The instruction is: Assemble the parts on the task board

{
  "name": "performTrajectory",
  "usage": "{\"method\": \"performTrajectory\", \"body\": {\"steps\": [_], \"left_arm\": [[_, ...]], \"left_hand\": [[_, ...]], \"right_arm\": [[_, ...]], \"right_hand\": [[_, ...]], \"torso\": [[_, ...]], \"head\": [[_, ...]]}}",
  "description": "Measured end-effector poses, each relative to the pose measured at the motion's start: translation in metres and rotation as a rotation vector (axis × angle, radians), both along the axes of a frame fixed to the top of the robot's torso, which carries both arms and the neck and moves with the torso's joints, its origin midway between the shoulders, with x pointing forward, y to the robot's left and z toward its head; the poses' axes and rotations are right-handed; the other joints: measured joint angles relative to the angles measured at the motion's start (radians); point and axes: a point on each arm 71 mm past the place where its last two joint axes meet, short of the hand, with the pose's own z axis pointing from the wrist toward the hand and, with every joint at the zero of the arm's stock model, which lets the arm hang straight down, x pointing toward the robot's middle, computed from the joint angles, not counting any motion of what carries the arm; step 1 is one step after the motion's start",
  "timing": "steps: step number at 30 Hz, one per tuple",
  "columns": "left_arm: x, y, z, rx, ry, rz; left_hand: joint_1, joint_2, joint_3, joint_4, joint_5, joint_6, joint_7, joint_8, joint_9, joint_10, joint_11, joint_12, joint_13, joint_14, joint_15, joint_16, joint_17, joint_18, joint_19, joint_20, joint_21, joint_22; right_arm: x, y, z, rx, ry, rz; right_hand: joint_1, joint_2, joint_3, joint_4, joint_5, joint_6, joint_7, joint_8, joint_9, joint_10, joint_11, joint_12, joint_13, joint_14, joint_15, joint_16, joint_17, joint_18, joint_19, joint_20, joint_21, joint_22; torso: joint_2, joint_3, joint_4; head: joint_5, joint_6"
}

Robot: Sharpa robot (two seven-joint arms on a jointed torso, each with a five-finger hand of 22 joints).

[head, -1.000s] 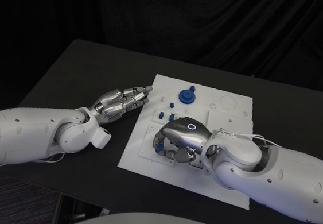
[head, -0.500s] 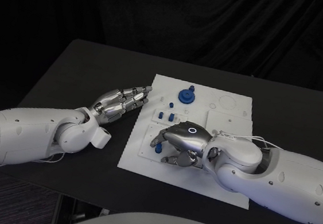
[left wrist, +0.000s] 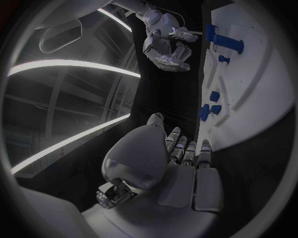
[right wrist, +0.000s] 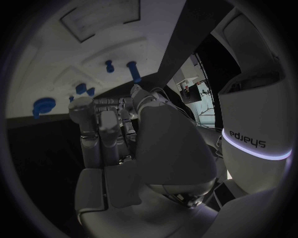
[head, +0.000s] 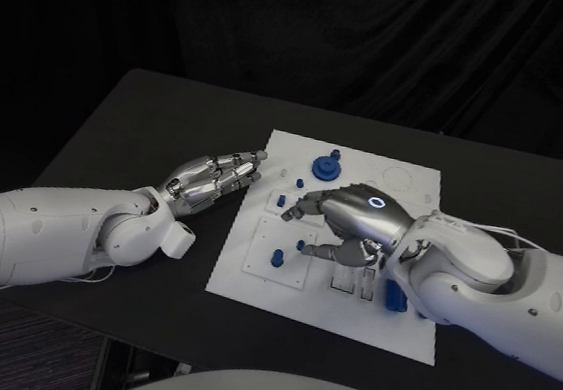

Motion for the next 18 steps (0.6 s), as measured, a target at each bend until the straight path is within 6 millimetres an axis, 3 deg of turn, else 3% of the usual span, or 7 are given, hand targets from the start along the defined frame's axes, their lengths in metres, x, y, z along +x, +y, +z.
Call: {"method": "performTrajectory", "body": {"steps": [3, 6, 7, 9, 12, 15, 18], "left_arm": [[-0.001, 0.0, 0.0, -0.001, 0.001, -0.001], [-0.001, 0.0, 0.0, -0.002, 0.001, -0.001], [-0.001, 0.0, 0.0, -0.002, 0.001, -0.001], [-0.002, 0.002, 0.0, 0.0, 0.001, 0.002], [-0.002, 0.002, 0.001, 0.0, 0.002, 0.003], [-0.004, 0.002, 0.002, -0.003, 0.002, 0.001], [-0.005, 0.001, 0.002, -0.005, 0.003, 0.0]], "left_hand": [[0.0, 0.0, 0.006, 0.0, 0.0, 0.0, 0.0, 0.0, 0.0, 0.002, -0.002, 0.0, 0.0, 0.0, 0.0, 0.0, 0.0, 0.0, 0.0, 0.0, 0.0, 0.0], [0.0, 0.0, 0.005, 0.0, 0.0, 0.0, 0.0, 0.0, 0.0, 0.005, -0.005, 0.004, 0.0, 0.0, 0.0, 0.0, 0.0, 0.0, 0.0, 0.0, 0.0, 0.0], [0.0, 0.0, 0.005, 0.0, 0.0, 0.0, 0.0, 0.0, 0.0, 0.006, -0.005, 0.004, 0.0, 0.0, 0.0, 0.0, 0.0, 0.0, 0.0, 0.0, 0.0, 0.0], [0.0, 0.0, 0.005, 0.0, 0.0, 0.0, 0.0, 0.0, 0.0, 0.006, -0.005, 0.004, 0.0, 0.0, 0.0, 0.0, 0.0, 0.0, 0.0, 0.0, 0.0, 0.0], [0.0, 0.0, 0.005, 0.0, 0.0, 0.0, 0.0, 0.0, 0.001, 0.006, -0.005, 0.004, 0.0, 0.0, 0.0, 0.0, 0.0, 0.0, 0.0, 0.0, 0.0, 0.0], [0.0, 0.0, 0.005, 0.0, 0.0, 0.0, 0.0, 0.0, 0.001, 0.006, -0.005, 0.004, 0.0, 0.0, 0.0, 0.0, 0.0, 0.0, 0.0, 0.0, 0.0, 0.001], [0.0, 0.0, 0.005, 0.0, 0.0, 0.004, -0.004, 0.0, 0.001, 0.006, -0.005, 0.004, 0.0, 0.0, 0.0, 0.0, -0.001, 0.0, 0.0, 0.0, 0.0, 0.001]], "right_arm": [[0.001, -0.015, 0.021, 0.057, -0.037, -0.022], [0.004, -0.035, 0.039, 0.101, -0.058, -0.066], [0.005, -0.042, 0.043, 0.11, -0.059, -0.083], [0.007, -0.059, 0.049, 0.122, -0.052, -0.13], [0.011, -0.075, 0.051, 0.119, -0.025, -0.189], [0.014, -0.091, 0.047, 0.08, 0.035, -0.265], [0.016, -0.106, 0.038, 0.022, 0.11, -0.346]], "right_hand": [[0.006, 0.005, 0.002, 0.012, 0.014, -0.004, -0.003, 0.001, -0.004, -0.003, -0.003, 0.029, 0.006, 0.023, -0.003, 0.038, 0.044, 0.0, 0.021, -0.003, 0.065, 0.0], [0.018, 0.017, 0.009, 0.019, 0.032, 0.024, 0.004, 0.028, -0.002, 0.041, -0.014, 0.077, 0.014, 0.039, -0.005, 0.062, 0.07, 0.0, 0.037, -0.005, 0.113, 0.0], [0.027, 0.026, 0.016, 0.017, 0.06, 0.04, 0.015, 0.04, 0.001, 0.101, -0.022, 0.121, 0.03, 0.048, -0.006, 0.073, 0.082, 0.0, 0.045, -0.005, 0.131, 0.0], [0.034, 0.033, 0.027, 0.006, 0.089, 0.089, 0.02, 0.082, 0.016, 0.241, -0.075, 0.27, 0.101, 0.066, -0.046, 0.089, 0.105, -0.01, 0.062, -0.031, 0.176, 0.0], [0.03, 0.034, 0.031, 0.011, 0.09, 0.138, 0.014, 0.147, 0.043, 0.282, -0.103, 0.437, 0.212, 0.069, -0.067, 0.084, 0.098, -0.016, 0.059, -0.058, 0.185, 0.0], [-0.099, 0.054, -0.002, 0.031, 0.042, 0.149, 0.01, 0.209, 0.076, 0.445, -0.111, 0.689, 0.55, 0.072, -0.07, 0.077, 0.091, -0.016, 0.058, -0.059, 0.185, 0.0], [-0.246, 0.081, -0.031, 0.036, 0.01, 0.15, 0.008, 0.259, 0.1, 0.551, -0.112, 0.806, 0.747, 0.072, -0.071, 0.077, 0.092, -0.016, 0.058, -0.059, 0.185, 0.0]], "torso": [[0.0, 0.0005, 0.0001], [0.0, 0.0009, 0.0001], [0.0, 0.001, 0.0002], [0.0, 0.001, 0.0006], [0.0, 0.0006, 0.0012], [0.0, -0.0008, 0.0024], [0.0, -0.0026, 0.0027]], "head": [[0.0, 0.0], [-0.001, 0.0], [-0.003, 0.0], [-0.009, 0.0], [-0.016, 0.0], [-0.022, 0.0], [-0.026, 0.0]]}}
